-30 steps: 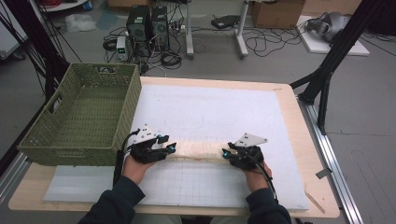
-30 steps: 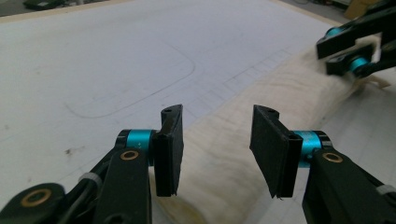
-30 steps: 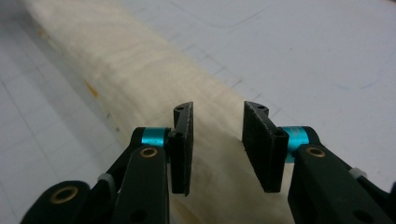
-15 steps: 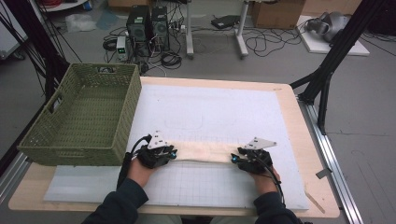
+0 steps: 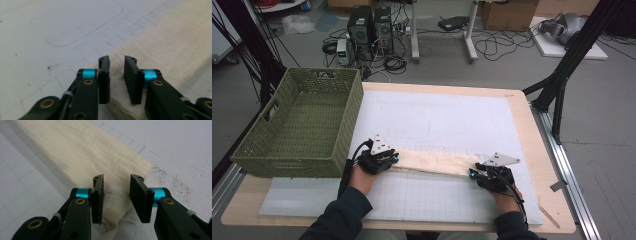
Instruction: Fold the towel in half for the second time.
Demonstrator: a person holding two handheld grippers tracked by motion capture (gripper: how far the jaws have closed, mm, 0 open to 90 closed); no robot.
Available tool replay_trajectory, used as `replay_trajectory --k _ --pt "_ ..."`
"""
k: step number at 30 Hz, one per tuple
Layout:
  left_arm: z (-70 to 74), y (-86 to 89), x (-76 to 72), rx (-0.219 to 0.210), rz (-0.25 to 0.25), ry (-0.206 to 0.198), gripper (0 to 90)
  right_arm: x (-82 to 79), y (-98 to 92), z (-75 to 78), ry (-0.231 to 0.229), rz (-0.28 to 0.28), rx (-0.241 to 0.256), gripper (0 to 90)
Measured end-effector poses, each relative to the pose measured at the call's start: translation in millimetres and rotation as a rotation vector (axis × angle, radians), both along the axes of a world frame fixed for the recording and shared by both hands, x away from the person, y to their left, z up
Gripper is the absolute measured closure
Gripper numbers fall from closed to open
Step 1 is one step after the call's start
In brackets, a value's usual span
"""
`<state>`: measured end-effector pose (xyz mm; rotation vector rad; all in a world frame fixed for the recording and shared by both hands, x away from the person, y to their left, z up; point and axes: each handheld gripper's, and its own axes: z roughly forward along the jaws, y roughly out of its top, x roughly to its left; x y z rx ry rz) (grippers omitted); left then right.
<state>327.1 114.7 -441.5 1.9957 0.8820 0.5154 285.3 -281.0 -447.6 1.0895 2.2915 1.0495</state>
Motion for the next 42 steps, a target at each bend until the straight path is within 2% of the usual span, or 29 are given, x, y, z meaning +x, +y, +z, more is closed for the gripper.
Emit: replay_trajectory --k 2,4,6,8,10,12,16,17,19,21,24,26,30,32,34,39,42 --pt "6.7 5.0 -3.0 -0.062 -0.007 -0.008 68.0 0.1 -0.3 -0.5 0.003 -0.003 0.009 62.6" --pt "11.1 7.7 -6.7 -0.108 -0.050 -0.009 72.9 0.1 -0.1 -0.9 0.001 -0.006 0.011 62.2" --pt "11.4 7.3 -9.6 -0.149 -0.094 0.008 76.1 0.1 0.0 -1.0 -0.003 -0.006 0.006 62.1" --pt "8.1 3.9 -12.0 -0.117 -0.123 0.018 77.5 -0.2 0.1 -1.3 -0.005 -0.007 0.007 61.8" --pt "1.8 0.8 -12.6 -0.106 -0.139 0.042 77.8 -0.2 0.1 -1.3 -0.007 -0.007 0.006 61.3" --pt "-2.6 -0.8 -11.5 -0.074 -0.164 0.062 77.8 0.0 0.0 -1.3 -0.009 -0.010 0.006 59.1" --pt "-8.5 -3.2 -10.8 0.029 -0.161 0.040 78.2 1.6 -2.0 -1.4 -0.002 -0.009 0.013 58.2" --pt "-8.6 -3.4 -10.8 0.035 -0.157 0.040 78.6 1.8 -2.1 -1.3 0.000 -0.007 0.013 58.3" --pt "-8.5 -4.8 -11.9 0.073 -0.148 0.014 79.0 1.9 -2.4 -0.6 0.004 -0.002 0.008 58.3" --pt "-8.6 -5.2 -12.0 0.084 -0.142 0.005 79.3 1.7 -4.0 0.3 0.009 0.000 0.011 59.1" --pt "-8.3 -2.8 -11.8 0.088 -0.124 0.010 79.4 0.6 -9.5 3.1 0.030 0.015 0.018 65.6" --pt "-8.5 -0.2 -10.8 0.075 -0.118 0.019 79.5 0.1 -14.3 4.9 0.042 0.011 -0.001 66.8" --pt "-8.4 -0.2 -11.2 0.079 -0.116 0.017 79.4 -0.8 -20.8 3.3 0.061 0.013 0.040 66.8" --pt "-7.4 1.3 -11.2 0.055 -0.100 0.030 77.6 -1.5 -21.6 4.2 0.054 0.019 0.053 63.0" --pt "-4.8 5.3 -11.7 0.000 -0.086 0.010 71.0 -4.1 -23.7 7.6 0.035 0.022 0.069 59.9" --pt "5.8 19.3 -11.6 -0.180 -0.046 -0.031 54.6 -10.3 -35.1 18.3 -0.041 -0.001 0.104 53.7" --pt "8.8 25.2 -11.1 -0.226 -0.057 -0.031 48.9 -12.7 -41.1 22.7 -0.061 -0.027 0.120 51.6"
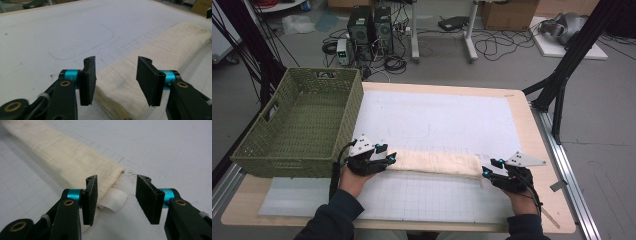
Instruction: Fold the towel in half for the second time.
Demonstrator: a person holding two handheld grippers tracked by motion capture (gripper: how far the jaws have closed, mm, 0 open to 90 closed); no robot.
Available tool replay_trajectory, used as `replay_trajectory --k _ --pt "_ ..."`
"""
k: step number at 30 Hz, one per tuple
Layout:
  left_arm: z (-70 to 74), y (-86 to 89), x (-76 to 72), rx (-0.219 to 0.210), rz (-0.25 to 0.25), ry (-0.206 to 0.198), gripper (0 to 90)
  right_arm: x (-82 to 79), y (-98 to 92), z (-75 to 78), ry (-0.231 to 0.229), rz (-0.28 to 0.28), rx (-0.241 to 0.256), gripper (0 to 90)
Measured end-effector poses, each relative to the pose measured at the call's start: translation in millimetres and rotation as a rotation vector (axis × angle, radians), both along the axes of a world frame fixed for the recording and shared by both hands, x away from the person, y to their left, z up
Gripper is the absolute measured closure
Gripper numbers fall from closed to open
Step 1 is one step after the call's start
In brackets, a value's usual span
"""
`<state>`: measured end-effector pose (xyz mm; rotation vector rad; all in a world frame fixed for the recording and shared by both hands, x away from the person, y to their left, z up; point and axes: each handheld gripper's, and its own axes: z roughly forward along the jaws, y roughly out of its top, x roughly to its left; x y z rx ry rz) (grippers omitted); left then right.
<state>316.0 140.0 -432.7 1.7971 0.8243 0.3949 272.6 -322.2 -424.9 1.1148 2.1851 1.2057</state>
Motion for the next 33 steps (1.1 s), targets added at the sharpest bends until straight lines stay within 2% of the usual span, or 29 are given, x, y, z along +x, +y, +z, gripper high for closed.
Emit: replay_trajectory --k 2,6,8,9,10,12,15,18,21,23,25,28,33 --pt "2.5 2.8 -0.7 -0.027 -0.005 -0.008 48.4 -1.3 -2.3 2.2 -0.014 -0.007 0.003 51.2" --pt "7.3 5.1 -3.5 -0.064 0.012 -0.029 37.2 -3.9 -1.7 6.7 -0.031 -0.010 -0.002 48.9" --pt "8.6 5.4 -4.9 -0.076 0.022 -0.035 29.3 -4.3 -0.5 8.7 -0.046 -0.016 -0.006 44.1" --pt "9.0 5.3 -5.5 -0.081 0.015 -0.042 28.1 -4.6 0.2 9.3 -0.044 -0.022 -0.006 42.3" --pt "9.4 4.7 -6.1 -0.083 0.019 -0.051 26.8 -4.3 0.7 9.7 -0.049 -0.027 -0.013 40.8" --pt "10.4 3.2 -7.6 -0.077 0.024 -0.072 18.7 -3.7 1.9 9.3 -0.049 -0.042 -0.040 36.7" --pt "11.7 3.6 -9.1 -0.079 0.011 -0.084 17.9 -5.0 2.0 9.8 -0.056 -0.061 -0.036 30.1" --pt "11.6 5.3 -8.6 -0.076 0.014 -0.079 17.9 -7.4 -1.3 14.7 -0.072 -0.075 0.022 22.6" --pt "13.0 7.8 -7.9 -0.074 0.023 -0.080 17.9 -9.7 -3.7 17.7 -0.090 -0.087 0.022 18.0" --pt "14.1 9.5 -7.8 -0.072 0.030 -0.081 18.0 -11.5 -5.0 18.8 -0.104 -0.093 0.029 11.2" --pt "13.9 10.4 -7.9 -0.067 0.030 -0.074 18.4 -13.6 -5.9 19.9 -0.112 -0.086 0.045 11.1" --pt "13.3 11.0 -8.7 -0.053 0.034 -0.070 18.8 -14.9 -5.7 21.0 -0.124 -0.082 0.038 10.7" --pt "13.1 13.2 -9.2 -0.051 0.048 -0.066 19.1 -13.2 -5.3 18.6 -0.113 -0.087 0.041 10.7"
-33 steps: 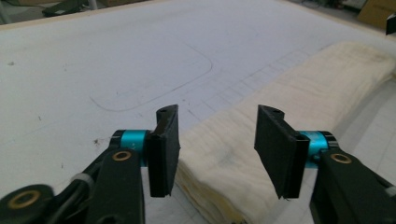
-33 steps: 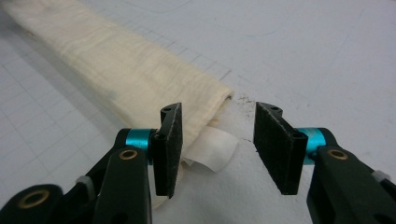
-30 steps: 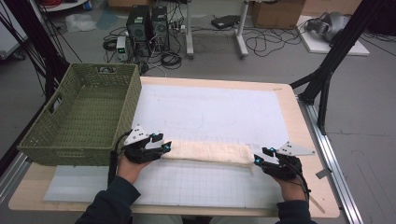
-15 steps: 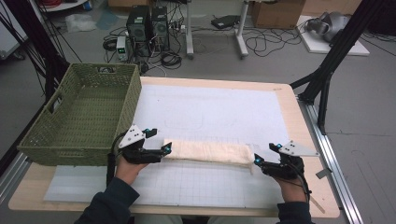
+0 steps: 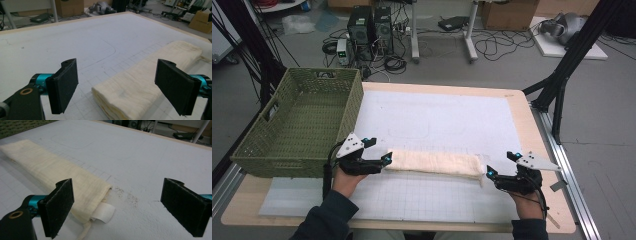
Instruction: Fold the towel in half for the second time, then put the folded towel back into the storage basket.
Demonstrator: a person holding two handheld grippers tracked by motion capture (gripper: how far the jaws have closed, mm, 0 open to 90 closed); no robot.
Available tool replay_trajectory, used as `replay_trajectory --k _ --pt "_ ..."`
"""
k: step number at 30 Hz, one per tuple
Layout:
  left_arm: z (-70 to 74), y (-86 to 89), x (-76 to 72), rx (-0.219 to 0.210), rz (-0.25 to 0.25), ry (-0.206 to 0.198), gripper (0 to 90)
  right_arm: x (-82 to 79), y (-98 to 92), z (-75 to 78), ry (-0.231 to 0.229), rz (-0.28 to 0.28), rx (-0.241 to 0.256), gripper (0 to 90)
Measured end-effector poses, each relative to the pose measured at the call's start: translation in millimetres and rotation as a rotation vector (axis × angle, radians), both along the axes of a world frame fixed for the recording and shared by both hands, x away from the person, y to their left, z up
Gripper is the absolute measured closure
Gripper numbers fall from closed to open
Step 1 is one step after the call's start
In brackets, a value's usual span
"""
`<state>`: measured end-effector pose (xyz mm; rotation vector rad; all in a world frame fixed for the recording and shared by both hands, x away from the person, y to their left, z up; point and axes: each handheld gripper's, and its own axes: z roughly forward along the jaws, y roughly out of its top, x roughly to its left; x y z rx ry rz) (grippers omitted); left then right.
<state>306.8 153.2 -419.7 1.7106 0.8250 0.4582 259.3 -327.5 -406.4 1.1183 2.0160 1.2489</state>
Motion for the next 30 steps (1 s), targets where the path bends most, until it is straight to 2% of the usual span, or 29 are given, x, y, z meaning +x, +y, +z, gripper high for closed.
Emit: replay_trajectory --k 9,18,22,27,30 --pt "-2.2 0.5 1.2 0.014 0.004 0.017 19.4 4.3 0.2 -4.7 0.010 0.001 -0.020 10.7" --pt "-3.4 -2.1 2.2 -0.007 -0.009 0.052 20.0 3.4 -2.1 -5.3 0.012 -0.009 -0.013 10.8" --pt "-4.4 -4.7 2.8 0.004 -0.003 0.060 19.1 3.9 -1.7 -5.1 0.015 -0.007 -0.016 10.8" --pt "-7.4 -9.1 3.5 0.027 -0.008 0.100 19.2 3.1 -3.2 -5.5 0.016 -0.003 -0.015 10.8" --pt "-8.7 -12.9 3.9 0.052 -0.001 0.116 22.3 3.1 -4.2 -5.9 0.015 0.001 -0.018 10.7"
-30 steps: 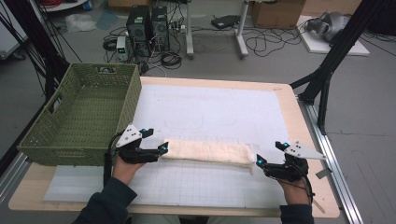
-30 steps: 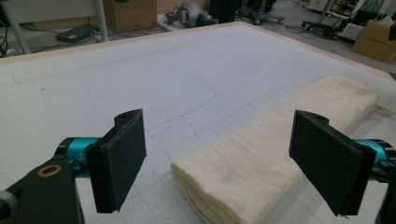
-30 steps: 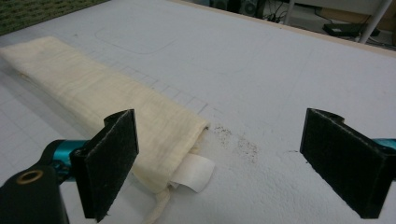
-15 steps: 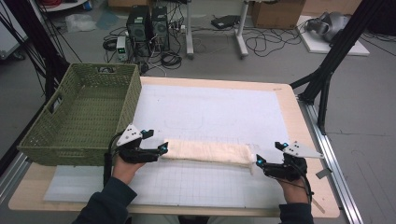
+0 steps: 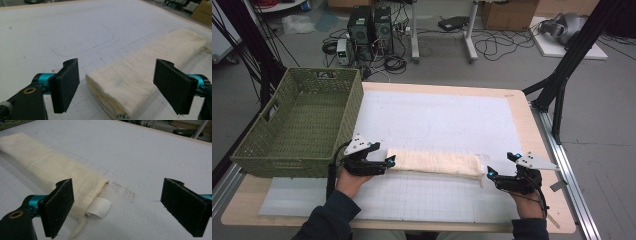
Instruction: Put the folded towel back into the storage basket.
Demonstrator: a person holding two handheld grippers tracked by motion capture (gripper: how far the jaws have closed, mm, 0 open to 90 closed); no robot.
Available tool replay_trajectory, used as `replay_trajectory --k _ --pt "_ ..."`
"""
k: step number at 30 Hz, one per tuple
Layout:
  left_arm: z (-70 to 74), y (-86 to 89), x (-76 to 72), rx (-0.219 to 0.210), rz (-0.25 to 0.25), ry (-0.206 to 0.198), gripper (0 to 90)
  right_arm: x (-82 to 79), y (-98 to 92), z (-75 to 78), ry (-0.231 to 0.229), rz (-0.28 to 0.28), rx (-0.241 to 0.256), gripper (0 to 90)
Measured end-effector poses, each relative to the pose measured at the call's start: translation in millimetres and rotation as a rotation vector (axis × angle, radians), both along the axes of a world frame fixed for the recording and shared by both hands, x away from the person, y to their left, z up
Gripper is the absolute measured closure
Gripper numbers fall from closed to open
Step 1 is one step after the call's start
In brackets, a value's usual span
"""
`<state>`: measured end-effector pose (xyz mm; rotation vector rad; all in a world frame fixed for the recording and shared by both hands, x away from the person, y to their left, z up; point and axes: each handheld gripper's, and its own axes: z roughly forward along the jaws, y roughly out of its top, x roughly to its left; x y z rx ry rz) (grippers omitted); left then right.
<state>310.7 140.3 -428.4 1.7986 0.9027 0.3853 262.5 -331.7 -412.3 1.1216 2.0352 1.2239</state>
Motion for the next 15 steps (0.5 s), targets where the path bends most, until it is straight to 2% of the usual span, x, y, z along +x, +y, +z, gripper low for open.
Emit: replay_trajectory --k 8,11,15 --pt "-4.1 -3.2 2.8 0.046 0.045 0.023 23.3 -0.4 1.3 -1.4 -0.004 0.016 -0.011 10.8" --pt "-6.6 -3.1 4.3 0.057 0.048 0.062 25.0 -0.5 1.9 -1.4 0.001 0.016 -0.014 10.8" --pt "-9.6 -3.1 5.5 0.084 0.053 0.088 27.4 1.0 2.8 -2.4 0.004 0.020 -0.014 10.8"
